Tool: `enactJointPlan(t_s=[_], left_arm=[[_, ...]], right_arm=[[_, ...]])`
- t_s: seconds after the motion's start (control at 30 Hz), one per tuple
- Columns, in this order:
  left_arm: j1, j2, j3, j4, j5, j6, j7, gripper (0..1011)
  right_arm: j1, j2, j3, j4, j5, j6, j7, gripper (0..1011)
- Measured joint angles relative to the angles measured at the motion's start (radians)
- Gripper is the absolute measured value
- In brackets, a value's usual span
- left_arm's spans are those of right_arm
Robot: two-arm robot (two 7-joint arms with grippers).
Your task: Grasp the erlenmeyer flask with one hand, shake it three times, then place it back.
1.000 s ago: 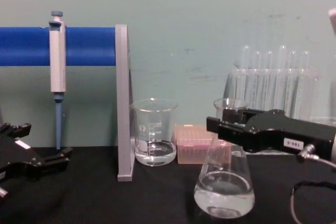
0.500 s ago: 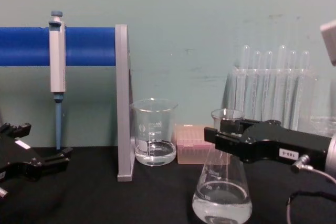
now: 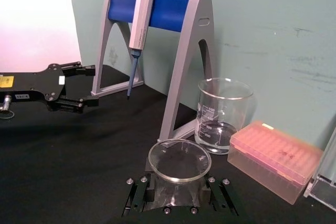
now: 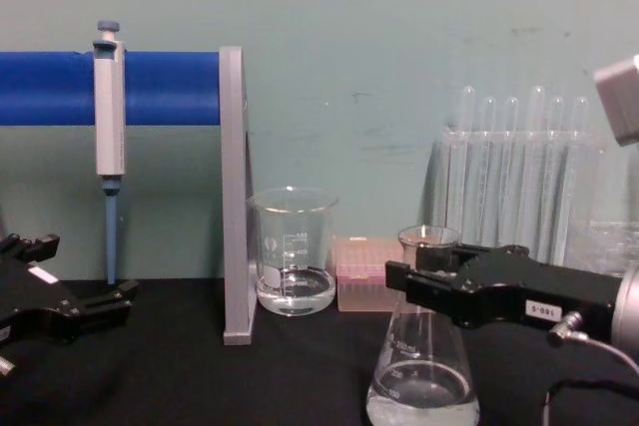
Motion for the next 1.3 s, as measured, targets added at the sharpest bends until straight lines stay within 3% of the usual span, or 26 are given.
enactJointPlan(t_s=[1.03,1.3], left_arm=[[0.0,0.0,0.0,0.0,0.0,0.0,0.0,1001],[0.0,0.0,0.0,0.0,0.0,0.0,0.0,1001]], right_arm=[[0.003,-0.003,0.0,0.008,-0.011,0.004,-0.002,458],[0.002,-0.003,0.001,0.008,-0.009,0.004,-0.002,704]])
